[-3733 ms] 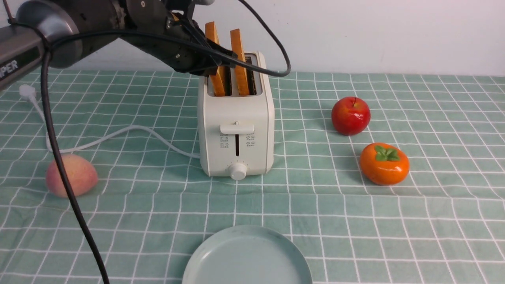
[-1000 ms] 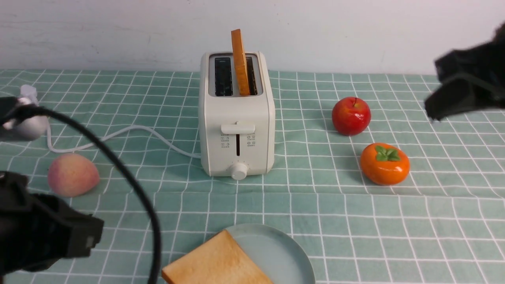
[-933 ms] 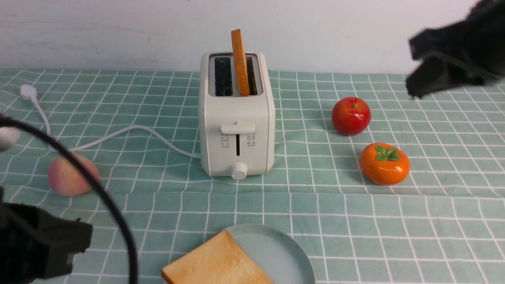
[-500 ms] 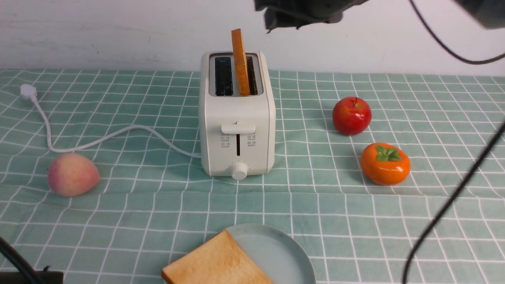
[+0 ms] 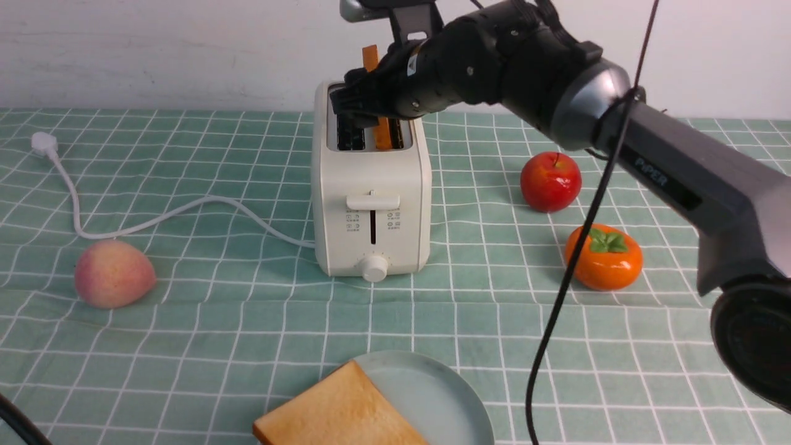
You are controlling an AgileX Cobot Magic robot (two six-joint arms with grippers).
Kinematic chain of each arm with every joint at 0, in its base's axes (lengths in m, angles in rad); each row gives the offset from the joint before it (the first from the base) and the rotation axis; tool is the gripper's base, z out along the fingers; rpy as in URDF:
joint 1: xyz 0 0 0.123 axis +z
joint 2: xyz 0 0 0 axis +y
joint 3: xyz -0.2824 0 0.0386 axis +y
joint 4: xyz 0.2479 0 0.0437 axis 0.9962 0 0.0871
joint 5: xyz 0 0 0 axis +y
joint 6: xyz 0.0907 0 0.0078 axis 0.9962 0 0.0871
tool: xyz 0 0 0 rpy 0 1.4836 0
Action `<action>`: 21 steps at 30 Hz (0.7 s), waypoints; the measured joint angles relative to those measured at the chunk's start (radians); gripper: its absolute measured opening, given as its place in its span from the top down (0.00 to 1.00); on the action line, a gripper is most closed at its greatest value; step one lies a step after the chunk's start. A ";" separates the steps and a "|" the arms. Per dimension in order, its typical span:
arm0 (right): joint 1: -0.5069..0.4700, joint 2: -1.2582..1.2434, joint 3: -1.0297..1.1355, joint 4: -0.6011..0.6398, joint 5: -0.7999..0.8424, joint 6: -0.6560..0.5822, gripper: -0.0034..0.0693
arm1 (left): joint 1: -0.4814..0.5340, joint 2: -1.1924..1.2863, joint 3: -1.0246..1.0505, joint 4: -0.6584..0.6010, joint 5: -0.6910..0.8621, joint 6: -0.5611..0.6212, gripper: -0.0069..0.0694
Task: Take toasted bread from bread machine on blue coffee table place on plate.
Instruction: 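Grasp the toast slice in the toaster and pull it up out of the slot with the right gripper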
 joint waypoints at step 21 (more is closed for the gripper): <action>-0.061 -0.563 -0.011 -0.079 0.638 -0.068 0.80 | 0.000 0.000 0.000 0.035 0.004 0.000 0.93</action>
